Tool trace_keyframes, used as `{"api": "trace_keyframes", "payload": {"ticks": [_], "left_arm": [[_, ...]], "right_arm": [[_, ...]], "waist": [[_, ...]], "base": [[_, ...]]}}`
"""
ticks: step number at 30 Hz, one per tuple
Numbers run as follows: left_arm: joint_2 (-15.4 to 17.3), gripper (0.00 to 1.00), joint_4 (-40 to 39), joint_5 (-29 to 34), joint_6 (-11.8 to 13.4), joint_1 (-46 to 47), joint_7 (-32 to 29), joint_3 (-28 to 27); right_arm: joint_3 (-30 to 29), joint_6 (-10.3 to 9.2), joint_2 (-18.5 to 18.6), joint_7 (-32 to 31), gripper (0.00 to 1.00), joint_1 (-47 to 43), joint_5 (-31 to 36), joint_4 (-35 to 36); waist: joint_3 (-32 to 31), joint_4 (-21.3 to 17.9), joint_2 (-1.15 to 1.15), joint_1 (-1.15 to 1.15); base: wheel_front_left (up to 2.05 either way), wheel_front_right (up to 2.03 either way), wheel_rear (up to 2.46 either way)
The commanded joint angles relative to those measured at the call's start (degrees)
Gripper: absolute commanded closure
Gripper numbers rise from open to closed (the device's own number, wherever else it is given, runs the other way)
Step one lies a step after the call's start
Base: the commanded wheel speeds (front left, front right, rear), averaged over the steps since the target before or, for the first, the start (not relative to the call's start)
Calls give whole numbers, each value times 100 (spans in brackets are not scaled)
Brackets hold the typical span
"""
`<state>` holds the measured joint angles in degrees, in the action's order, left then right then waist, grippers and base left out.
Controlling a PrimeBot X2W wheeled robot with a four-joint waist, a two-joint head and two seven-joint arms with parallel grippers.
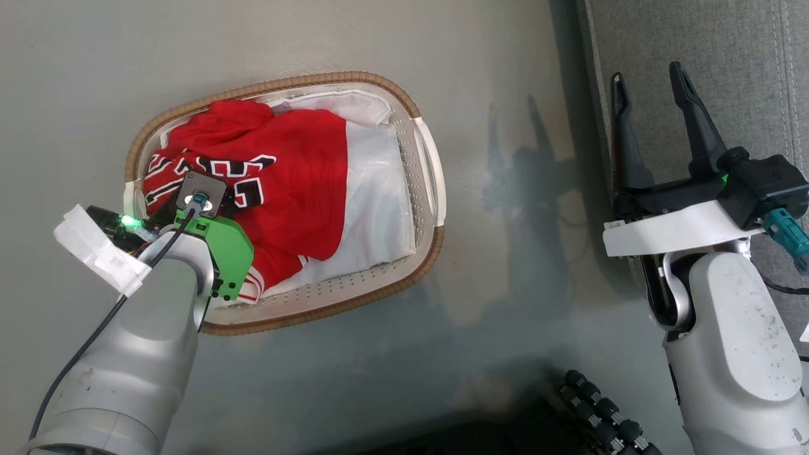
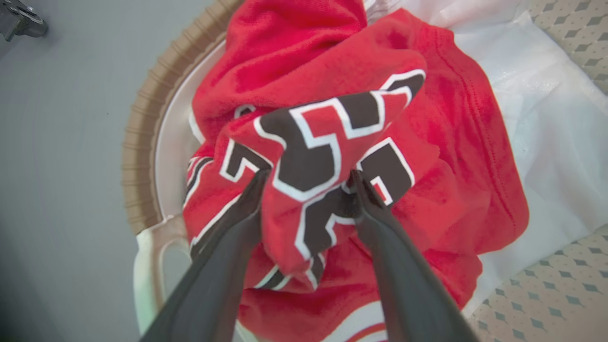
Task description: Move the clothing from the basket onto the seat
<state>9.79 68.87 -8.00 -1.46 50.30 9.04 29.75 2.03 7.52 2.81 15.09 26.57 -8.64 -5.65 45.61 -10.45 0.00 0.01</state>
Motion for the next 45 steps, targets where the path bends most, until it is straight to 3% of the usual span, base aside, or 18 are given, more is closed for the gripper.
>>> {"api": "trace_keyframes", "payload": {"ticks": [1, 14, 23, 30, 36, 45], "left_arm": [[-15, 100, 17, -84, -2, 106, 83, -11], [-372, 100, -235, -257, -323, -178, 572, 105], [-587, 100, -989, -375, -528, -461, 621, 375], [-636, 100, -1526, -548, -596, -534, 597, 730], [-634, 100, -2196, -1250, -602, -336, 231, 1399], [-236, 100, -3218, -2361, -603, 272, -372, 1976]], "right_arm": [[-11, -6, 16, 11, 0, 80, -38, -6], [-252, -6, 18, 11, 0, -193, 178, -399], [-487, -6, 19, 11, 0, -768, 359, -905], [-479, -6, 19, 12, 0, -1195, 405, -1277], [-390, -6, 18, 11, 0, -1491, 369, -1514], [-149, -6, 20, 11, 0, -1655, 345, -1592]], "waist": [[-7, 13, 0, -1], [-803, 379, 0, -1], [-2182, 817, 0, -1], [-3263, 939, 0, -1], [-4039, 902, 0, -1], [-4664, 761, 0, -1]], "base": [[0, 0, 0], [0, 0, 0], [0, 0, 0], [0, 0, 0], [0, 0, 0], [0, 0, 0]]}}
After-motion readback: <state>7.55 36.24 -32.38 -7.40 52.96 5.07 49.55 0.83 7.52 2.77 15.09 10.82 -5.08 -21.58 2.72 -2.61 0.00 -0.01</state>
